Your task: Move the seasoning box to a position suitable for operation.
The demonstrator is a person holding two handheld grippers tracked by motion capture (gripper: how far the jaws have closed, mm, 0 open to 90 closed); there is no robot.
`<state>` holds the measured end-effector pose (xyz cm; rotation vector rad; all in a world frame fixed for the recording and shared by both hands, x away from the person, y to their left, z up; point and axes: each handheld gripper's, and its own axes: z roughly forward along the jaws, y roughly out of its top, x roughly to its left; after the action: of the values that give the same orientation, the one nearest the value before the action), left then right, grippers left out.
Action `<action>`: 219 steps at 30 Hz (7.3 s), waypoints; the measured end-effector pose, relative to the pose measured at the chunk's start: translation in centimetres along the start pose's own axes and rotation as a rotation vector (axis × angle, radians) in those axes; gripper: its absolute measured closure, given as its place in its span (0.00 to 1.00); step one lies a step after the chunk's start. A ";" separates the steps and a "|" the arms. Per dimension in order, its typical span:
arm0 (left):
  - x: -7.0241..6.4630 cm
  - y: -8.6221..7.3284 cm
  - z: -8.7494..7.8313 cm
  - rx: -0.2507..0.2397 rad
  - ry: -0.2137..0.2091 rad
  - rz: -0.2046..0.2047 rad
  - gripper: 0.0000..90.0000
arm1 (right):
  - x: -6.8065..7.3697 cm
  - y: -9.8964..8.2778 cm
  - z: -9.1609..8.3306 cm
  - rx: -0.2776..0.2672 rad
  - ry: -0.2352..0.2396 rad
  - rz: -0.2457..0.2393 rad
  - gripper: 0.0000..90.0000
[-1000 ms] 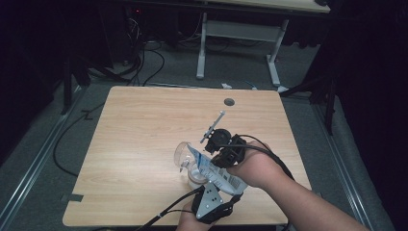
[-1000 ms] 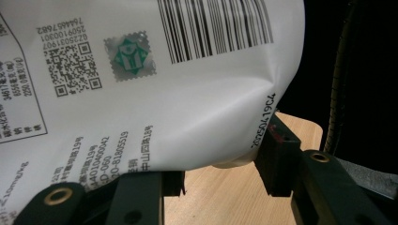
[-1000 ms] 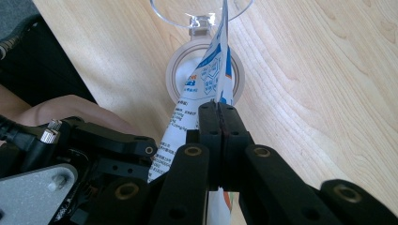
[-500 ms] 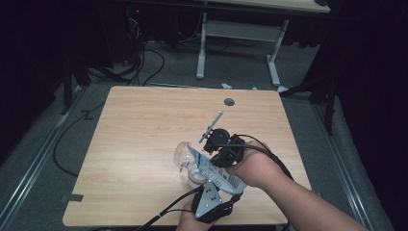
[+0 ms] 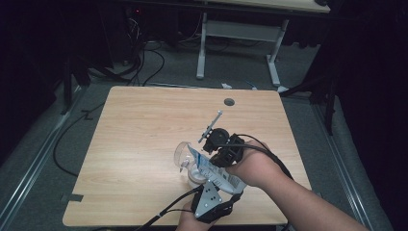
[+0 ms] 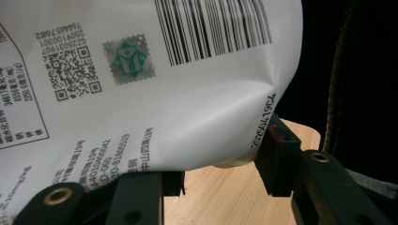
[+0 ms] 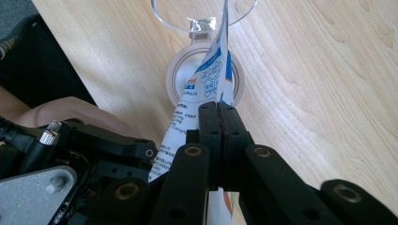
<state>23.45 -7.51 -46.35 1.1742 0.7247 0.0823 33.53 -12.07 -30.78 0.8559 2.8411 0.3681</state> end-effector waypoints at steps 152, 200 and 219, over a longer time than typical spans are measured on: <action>2.4 -2.9 -1.4 0.068 0.015 0.018 0.62 | 0.0 -1.6 0.6 0.022 0.019 0.029 1.00; 3.9 -3.3 -1.7 0.084 0.043 0.007 0.51 | -0.2 -1.7 0.4 0.029 0.016 0.043 1.00; 4.6 -3.2 -2.9 0.087 0.042 -0.005 0.52 | -0.3 -1.7 0.2 0.020 0.009 0.046 1.00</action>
<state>24.38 -4.57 -51.82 1.2565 0.7739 0.0723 32.93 -13.61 -31.47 0.9277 2.8424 0.3503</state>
